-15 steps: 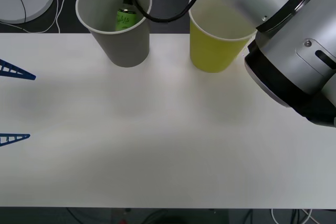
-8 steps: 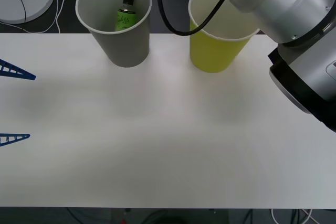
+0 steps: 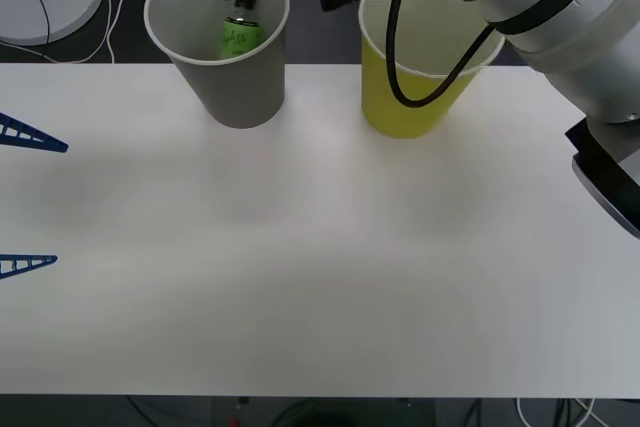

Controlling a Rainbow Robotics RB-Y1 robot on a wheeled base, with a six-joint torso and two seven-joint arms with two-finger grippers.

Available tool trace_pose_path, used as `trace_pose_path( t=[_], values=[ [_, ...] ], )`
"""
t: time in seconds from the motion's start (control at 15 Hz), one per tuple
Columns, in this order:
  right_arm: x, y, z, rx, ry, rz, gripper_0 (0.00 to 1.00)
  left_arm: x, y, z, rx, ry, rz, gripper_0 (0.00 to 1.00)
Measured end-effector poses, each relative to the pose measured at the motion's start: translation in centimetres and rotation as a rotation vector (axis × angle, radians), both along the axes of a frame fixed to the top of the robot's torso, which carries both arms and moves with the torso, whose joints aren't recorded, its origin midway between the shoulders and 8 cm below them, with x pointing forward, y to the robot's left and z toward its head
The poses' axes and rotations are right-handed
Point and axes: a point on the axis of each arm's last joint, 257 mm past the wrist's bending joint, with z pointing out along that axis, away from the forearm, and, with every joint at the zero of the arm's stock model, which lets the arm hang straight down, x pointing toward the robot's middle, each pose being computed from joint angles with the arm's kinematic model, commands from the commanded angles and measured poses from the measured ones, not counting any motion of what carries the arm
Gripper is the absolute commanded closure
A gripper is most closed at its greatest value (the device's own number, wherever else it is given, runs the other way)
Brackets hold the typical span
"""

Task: Put the can into the green bin and the plastic bottle into the gray bin

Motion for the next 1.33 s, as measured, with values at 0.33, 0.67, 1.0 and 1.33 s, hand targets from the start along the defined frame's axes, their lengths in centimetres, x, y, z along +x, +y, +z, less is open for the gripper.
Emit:
trace_pose_path(
  t=[0.33, 0.67, 1.0, 1.33],
  values=[
    [-1.5, -1.8, -1.3, 0.076, -0.017, 0.094, 0.0, 0.0, 0.0, 0.0, 0.0, 0.0, 0.0, 0.0],
    [-3.0, -2.2, -0.8, 0.161, -0.089, 0.166, 0.0, 0.0, 0.0, 0.0, 0.0, 0.0, 0.0, 0.0],
    [-5.1, -2.0, -0.4, 0.303, -0.16, 0.275, 0.0, 0.0, 0.0, 0.0, 0.0, 0.0, 0.0, 0.0],
    [-8.1, -3.5, -0.7, 0.395, -0.2, 0.395, 0.0, 0.0, 0.0, 0.0, 0.0, 0.0, 0.0, 0.0]
  ],
)
